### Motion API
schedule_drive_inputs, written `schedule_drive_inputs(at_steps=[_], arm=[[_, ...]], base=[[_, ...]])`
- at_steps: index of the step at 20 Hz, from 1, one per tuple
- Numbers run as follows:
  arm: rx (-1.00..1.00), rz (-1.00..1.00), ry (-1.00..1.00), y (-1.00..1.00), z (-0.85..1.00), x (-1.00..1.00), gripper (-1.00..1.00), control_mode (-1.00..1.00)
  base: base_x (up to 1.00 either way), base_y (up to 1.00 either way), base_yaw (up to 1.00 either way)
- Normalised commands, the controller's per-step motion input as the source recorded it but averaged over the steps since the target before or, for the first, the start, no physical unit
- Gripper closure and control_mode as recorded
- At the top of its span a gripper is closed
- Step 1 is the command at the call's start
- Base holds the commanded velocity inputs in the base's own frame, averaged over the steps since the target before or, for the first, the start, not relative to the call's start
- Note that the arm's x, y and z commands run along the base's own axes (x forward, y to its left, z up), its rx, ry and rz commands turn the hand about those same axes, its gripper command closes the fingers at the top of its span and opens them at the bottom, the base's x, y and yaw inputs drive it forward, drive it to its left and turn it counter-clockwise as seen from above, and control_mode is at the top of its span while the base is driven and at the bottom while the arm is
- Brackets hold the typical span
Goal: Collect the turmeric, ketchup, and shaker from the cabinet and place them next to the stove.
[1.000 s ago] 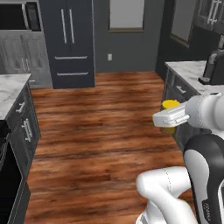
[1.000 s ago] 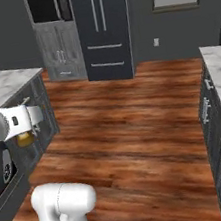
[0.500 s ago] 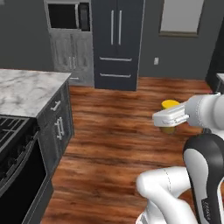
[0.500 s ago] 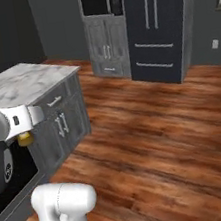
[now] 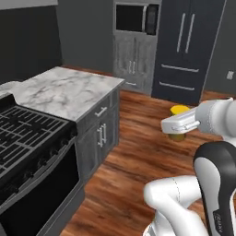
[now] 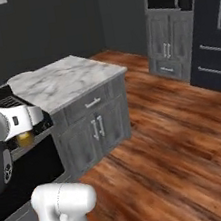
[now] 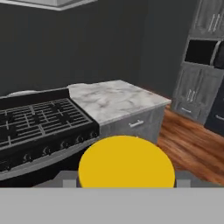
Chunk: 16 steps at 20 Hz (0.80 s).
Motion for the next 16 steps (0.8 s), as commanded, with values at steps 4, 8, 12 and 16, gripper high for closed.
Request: schedule_drive_inputs(at_steps=[4, 8, 12, 16], arm=[[0.0, 0.0, 0.0, 0.0, 0.0, 0.0, 1.0, 1.0], [0.0, 0.0, 0.0, 0.0, 0.0, 0.0, 1.0, 1.0], [0.0, 0.0, 0.0, 0.0, 0.0, 0.0, 1.0, 1.0], [0.0, 0.0, 0.0, 0.0, 0.0, 0.0, 1.0, 1.0]], base=[[0.97, -0.11, 0.45], [0.88, -0.14, 0.43], [0.13, 0.27, 0.49], [0.01, 0.71, 0.5]])
